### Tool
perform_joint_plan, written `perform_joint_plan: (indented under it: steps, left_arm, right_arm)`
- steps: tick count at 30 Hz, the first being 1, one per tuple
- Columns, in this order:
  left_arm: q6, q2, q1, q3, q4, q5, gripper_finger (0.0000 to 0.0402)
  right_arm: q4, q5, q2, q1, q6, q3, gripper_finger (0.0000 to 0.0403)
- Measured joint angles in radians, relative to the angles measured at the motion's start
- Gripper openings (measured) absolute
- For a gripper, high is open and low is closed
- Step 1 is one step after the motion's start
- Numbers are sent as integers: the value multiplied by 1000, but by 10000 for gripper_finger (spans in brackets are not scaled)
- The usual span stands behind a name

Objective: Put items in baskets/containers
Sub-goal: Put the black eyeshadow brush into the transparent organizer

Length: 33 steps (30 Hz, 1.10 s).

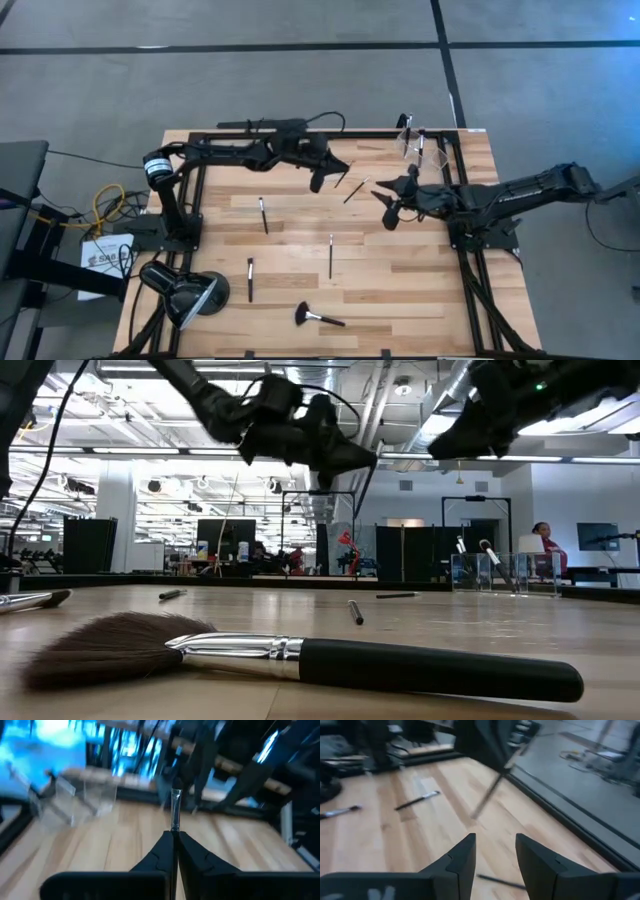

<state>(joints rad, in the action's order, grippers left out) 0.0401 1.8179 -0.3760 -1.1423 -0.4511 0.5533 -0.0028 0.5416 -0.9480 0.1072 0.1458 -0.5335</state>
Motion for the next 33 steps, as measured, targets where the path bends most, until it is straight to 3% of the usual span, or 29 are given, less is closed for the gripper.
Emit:
perform_joint_plan:
  steps: [6,19,24,33]
  left_arm:
    - [109,-1,2,189,-447,82,12]
    - [176,-2,6,423,-860,110,13]
    - [178,-2,12,450,-945,103,12]
    - [157,-2,17,450,-950,98,15]
  right_arm:
    - [247,-192,-148,-67,-62,0,153]
    - [709,-419,-441,-202,-26,0,181]
    - [881,-505,-557,-233,-23,-10,183]
    - [873,-626,-611,-264,-39,-101,173]
